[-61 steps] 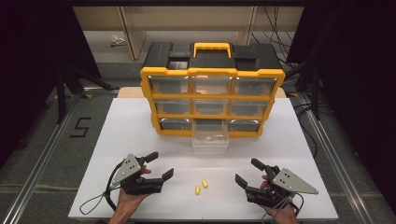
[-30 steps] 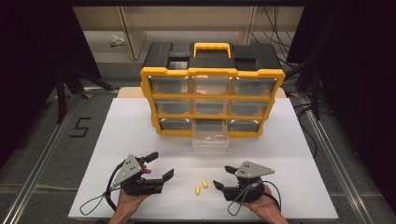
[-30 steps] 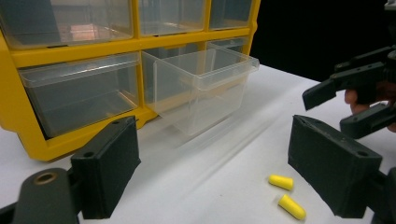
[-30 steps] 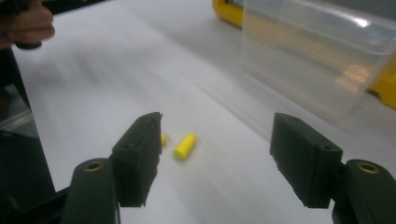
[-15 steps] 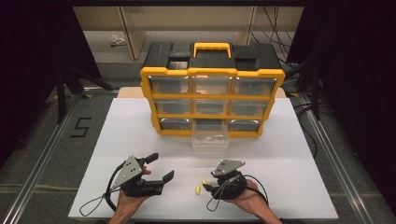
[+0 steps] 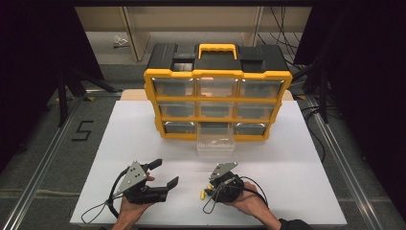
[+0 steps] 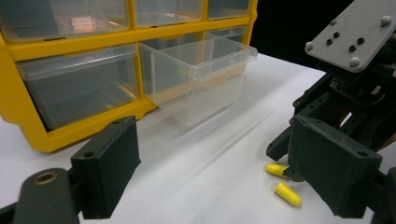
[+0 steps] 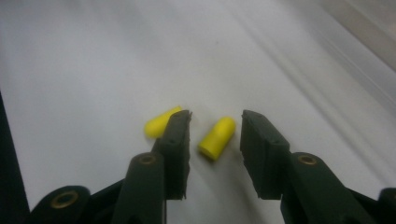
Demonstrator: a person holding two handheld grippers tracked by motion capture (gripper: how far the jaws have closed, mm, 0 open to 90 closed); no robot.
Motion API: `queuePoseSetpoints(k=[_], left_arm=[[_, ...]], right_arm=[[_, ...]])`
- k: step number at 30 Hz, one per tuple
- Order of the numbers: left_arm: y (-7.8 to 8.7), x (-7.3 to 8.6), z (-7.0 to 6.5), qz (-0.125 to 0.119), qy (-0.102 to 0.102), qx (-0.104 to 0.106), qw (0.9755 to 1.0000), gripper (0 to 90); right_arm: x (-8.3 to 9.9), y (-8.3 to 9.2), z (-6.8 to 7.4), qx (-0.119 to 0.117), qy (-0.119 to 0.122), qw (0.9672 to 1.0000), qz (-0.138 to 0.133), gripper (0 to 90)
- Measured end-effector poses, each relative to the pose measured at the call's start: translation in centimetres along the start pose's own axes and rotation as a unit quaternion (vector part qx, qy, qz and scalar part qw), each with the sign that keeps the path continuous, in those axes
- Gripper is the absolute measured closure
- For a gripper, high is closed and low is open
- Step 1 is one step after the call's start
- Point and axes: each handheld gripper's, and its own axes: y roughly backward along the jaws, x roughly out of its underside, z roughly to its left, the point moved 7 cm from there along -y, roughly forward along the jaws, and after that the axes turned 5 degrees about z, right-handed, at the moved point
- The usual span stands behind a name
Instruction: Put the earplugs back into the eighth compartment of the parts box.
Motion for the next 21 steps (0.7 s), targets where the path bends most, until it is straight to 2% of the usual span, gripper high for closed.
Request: queuePoseSetpoints(k=[1,2,6,10,12,13,14,17,19,20,21], left_arm=[[0.0,0.0,0.0,0.001,0.001,0.001,1.0,16.2],[0.0,0.0,0.1,0.002,0.001,0.001,1.0,16.2],[0.0,0.0,0.1,0.002,0.002,0.0,1.0,16.2],[0.1,-0.1,0.0,-0.005,-0.001,-0.002,1.0,16.7],[0.1,-0.1,0.0,-0.006,-0.002,-0.003,1.0,16.7],[0.2,-0.2,0.0,-0.01,-0.002,-0.003,0.9999,16.7],[0.2,-0.2,0.0,-0.01,-0.002,-0.003,0.9999,16.8],[0.3,-0.3,0.0,-0.017,-0.002,-0.001,0.9999,16.8],[0.4,-0.4,0.0,-0.022,-0.004,0.001,0.9997,16.8],[0.4,-0.4,-0.1,-0.024,-0.005,0.002,0.9997,16.8],[0.5,-0.4,-0.1,-0.025,-0.005,0.002,0.9997,16.8]], right_arm=[[0.1,-0.2,-0.1,0.0,-0.002,1.0,0.01,67.9],[0.1,-0.2,-0.1,0.0,-0.002,1.0,0.01,67.9],[0.1,-0.3,-0.5,0.004,-0.004,0.9999,0.015,77.9],[0.1,-0.2,-0.4,0.004,0.004,0.9998,0.018,81.4],[-0.1,0.1,-0.5,0.004,0.004,0.9999,0.011,82.0],[-0.5,0.8,-0.7,0.005,0.003,1.0,-0.002,82.1],[-0.5,0.8,-0.7,0.005,0.003,1.0,-0.002,82.1],[-1.2,1.9,-1.3,0.012,-0.006,0.9996,-0.026,82.1],[-1.9,3.0,-2.1,0.021,-0.012,0.9983,-0.053,82.2],[-1.9,3.0,-2.1,0.021,-0.012,0.9983,-0.053,82.2],[-2.3,3.8,-2.7,0.028,-0.021,0.997,-0.069,82.2]])
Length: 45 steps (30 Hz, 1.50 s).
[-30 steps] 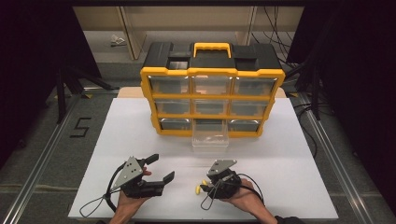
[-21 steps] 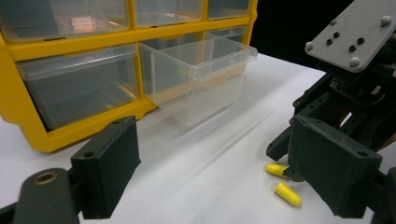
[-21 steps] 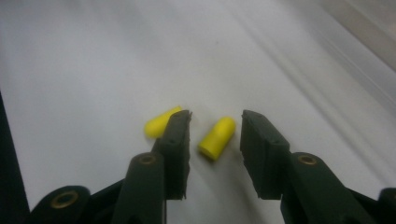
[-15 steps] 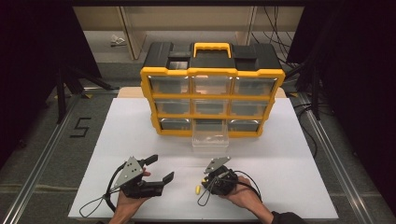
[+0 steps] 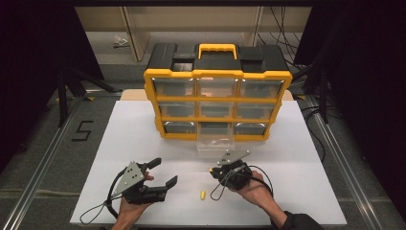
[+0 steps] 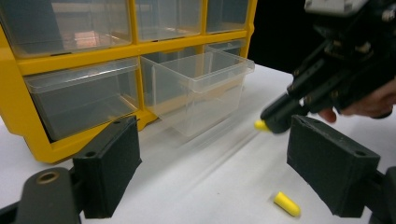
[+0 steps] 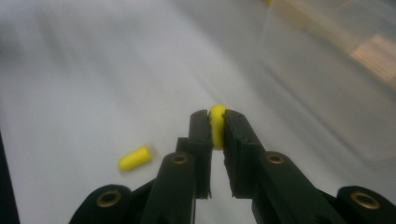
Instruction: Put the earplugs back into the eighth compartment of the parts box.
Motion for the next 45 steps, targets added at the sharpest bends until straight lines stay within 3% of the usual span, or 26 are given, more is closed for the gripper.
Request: queuePoseSetpoints(k=[15,24,32,45], left_arm=[[-0.1,0.1,0.0,-0.001,0.009,0.007,0.9999,16.8],[-0.1,0.0,0.0,-0.005,0.012,0.011,0.9999,16.7],[-0.1,0.0,0.0,-0.007,0.012,0.011,0.9998,16.7],[-0.1,0.0,0.1,-0.006,0.012,0.011,0.9999,16.7]], right_arm=[[-3.2,3.4,-2.1,0.023,-0.022,0.9963,-0.08,82.0],[-4.8,5.4,-4.5,0.051,-0.042,0.9895,-0.128,81.8],[-5.1,5.4,-6.0,0.084,-0.047,0.9869,-0.13,81.4],[-4.9,3.9,-8.1,0.089,-0.076,0.9861,-0.118,80.7]])
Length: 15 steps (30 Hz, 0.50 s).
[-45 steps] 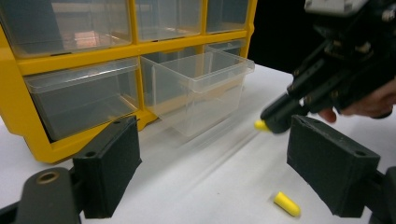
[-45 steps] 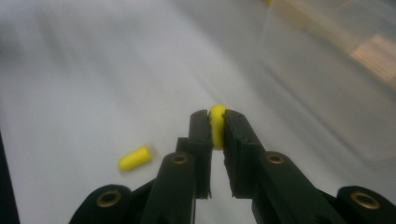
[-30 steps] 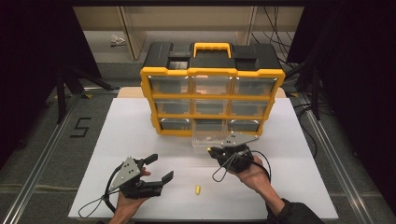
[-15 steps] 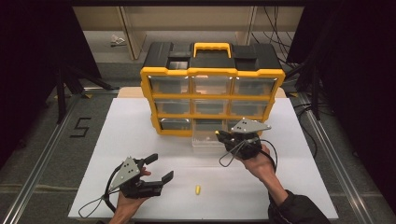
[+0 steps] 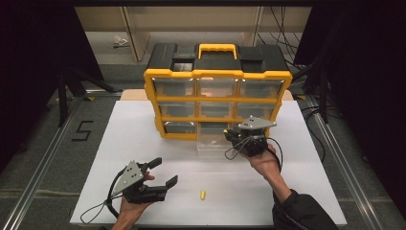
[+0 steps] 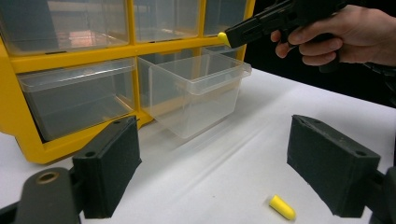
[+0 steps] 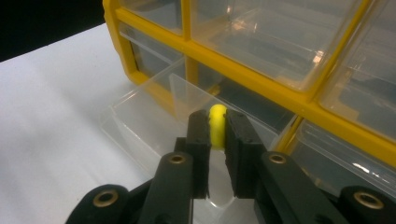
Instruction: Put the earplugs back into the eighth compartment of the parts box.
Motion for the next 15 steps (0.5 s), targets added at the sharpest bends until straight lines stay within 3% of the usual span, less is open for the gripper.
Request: queuePoseSetpoints(k=[7,15], left_arm=[[0.0,-0.03,-0.01,0.0,-0.001,0.0,1.0,16.7],[-0.03,-0.03,-0.01,0.0,0.0,0.0,1.0,16.6]], right_arm=[[0.21,-0.48,-0.09,-0.003,-0.002,1.0,0.008,78.3],[-0.13,-0.21,-0.14,-0.011,-0.013,0.9999,-0.002,57.5]])
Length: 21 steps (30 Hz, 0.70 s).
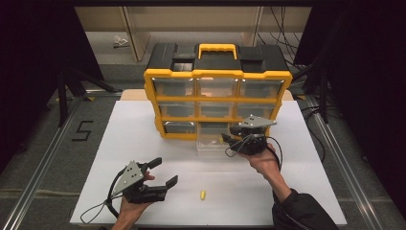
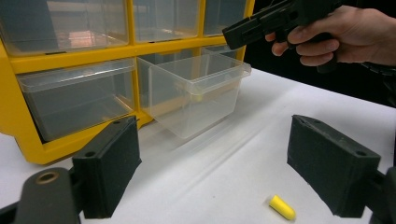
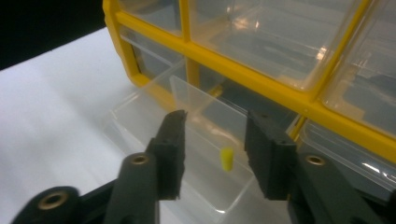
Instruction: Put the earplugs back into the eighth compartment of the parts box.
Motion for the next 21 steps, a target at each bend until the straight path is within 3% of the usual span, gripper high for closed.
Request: queuePoseSetpoints(k=[4,6,8,12,21], left_arm=[[0.0,0.0,0.0,-0.001,-0.001,-0.001,1.0,16.6],[0.0,-0.1,0.0,-0.002,-0.001,0.0,1.0,16.6],[0.1,-0.1,0.0,-0.003,-0.001,0.0,1.0,16.6],[0.1,-0.1,0.0,-0.004,0.001,0.0,1.0,16.5],[0.1,-0.1,0.0,-0.005,0.001,0.001,1.0,16.5]], right_arm=[[-0.5,0.6,0.7,-0.017,0.0,0.9997,-0.016,48.9],[-0.7,1.3,1.9,-0.036,0.009,0.999,-0.026,43.9],[-0.7,1.4,2.4,-0.041,0.016,0.9987,-0.027,42.5],[-0.8,1.9,4.3,-0.057,0.037,0.9974,-0.025,37.0],[0.0,1.7,5.8,-0.076,0.048,0.9959,-0.01,33.0]])
